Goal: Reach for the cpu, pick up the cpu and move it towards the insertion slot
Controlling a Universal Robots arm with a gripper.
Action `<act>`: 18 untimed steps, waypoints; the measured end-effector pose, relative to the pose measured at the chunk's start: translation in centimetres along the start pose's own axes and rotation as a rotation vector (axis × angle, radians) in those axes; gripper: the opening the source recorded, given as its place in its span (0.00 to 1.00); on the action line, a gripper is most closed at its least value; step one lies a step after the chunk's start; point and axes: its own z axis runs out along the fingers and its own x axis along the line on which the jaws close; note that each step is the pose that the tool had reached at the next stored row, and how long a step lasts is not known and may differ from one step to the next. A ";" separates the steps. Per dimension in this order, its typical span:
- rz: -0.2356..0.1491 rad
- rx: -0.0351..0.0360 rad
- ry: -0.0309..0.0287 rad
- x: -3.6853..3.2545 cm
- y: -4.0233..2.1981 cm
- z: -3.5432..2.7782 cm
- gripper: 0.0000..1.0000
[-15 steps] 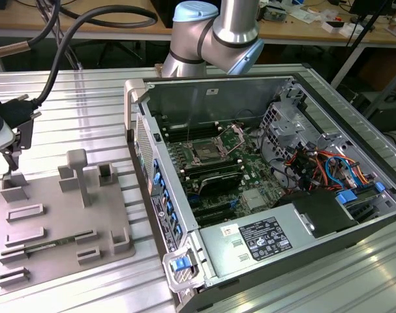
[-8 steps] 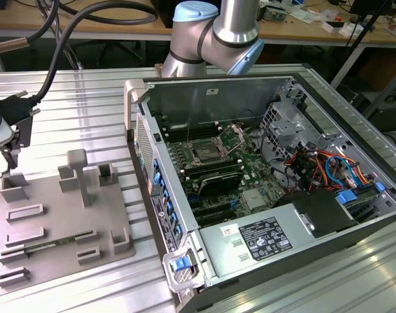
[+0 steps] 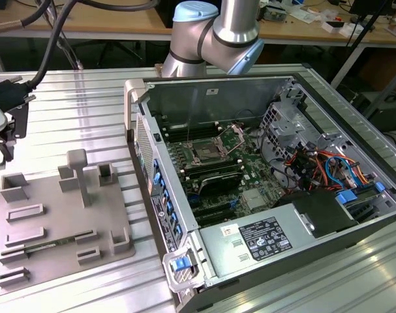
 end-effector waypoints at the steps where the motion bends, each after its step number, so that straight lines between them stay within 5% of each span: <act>1: 0.000 -0.0002 0.0000 0.00 0.00 -0.04 0.55; 18: 0.000 -0.0015 0.0002 0.00 0.09 -1.08 0.55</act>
